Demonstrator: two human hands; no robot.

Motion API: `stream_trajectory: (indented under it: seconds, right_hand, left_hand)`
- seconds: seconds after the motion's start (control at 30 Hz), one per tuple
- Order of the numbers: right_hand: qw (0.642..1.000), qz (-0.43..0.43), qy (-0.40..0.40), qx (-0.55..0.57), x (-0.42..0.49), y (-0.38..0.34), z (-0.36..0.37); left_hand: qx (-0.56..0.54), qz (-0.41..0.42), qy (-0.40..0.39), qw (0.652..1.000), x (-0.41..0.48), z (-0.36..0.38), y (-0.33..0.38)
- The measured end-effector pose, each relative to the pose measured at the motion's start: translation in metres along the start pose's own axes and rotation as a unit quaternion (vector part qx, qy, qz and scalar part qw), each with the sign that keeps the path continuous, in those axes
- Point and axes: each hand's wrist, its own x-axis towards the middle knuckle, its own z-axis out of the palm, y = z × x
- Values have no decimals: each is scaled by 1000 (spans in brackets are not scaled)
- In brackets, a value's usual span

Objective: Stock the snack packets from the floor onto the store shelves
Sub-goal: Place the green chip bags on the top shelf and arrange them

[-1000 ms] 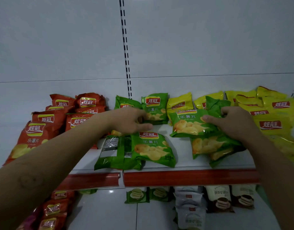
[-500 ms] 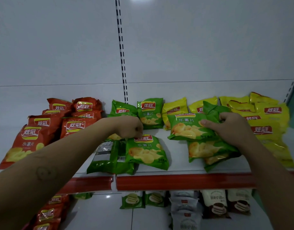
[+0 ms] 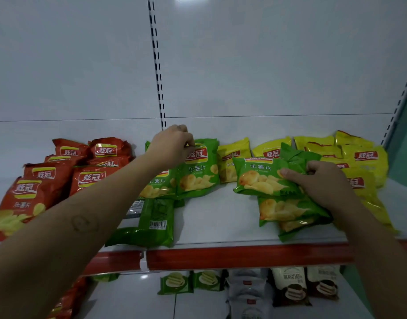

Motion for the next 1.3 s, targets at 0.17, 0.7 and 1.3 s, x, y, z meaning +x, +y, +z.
stream_trajectory:
  seconds: [0.17, 0.7, 1.3]
  right_hand:
    - [1000, 5, 0, 7, 0, -2, -4]
    - [999, -6, -16, -42, 0, 4, -6]
    - [999, -7, -17, -36, -4, 2, -4]
  left_hand:
    - [-13, -17, 84, 996, -2, 17, 0]
    - [51, -20, 22, 998, 10, 20, -1]
    - [30, -85, -5, 996, 8, 31, 8]
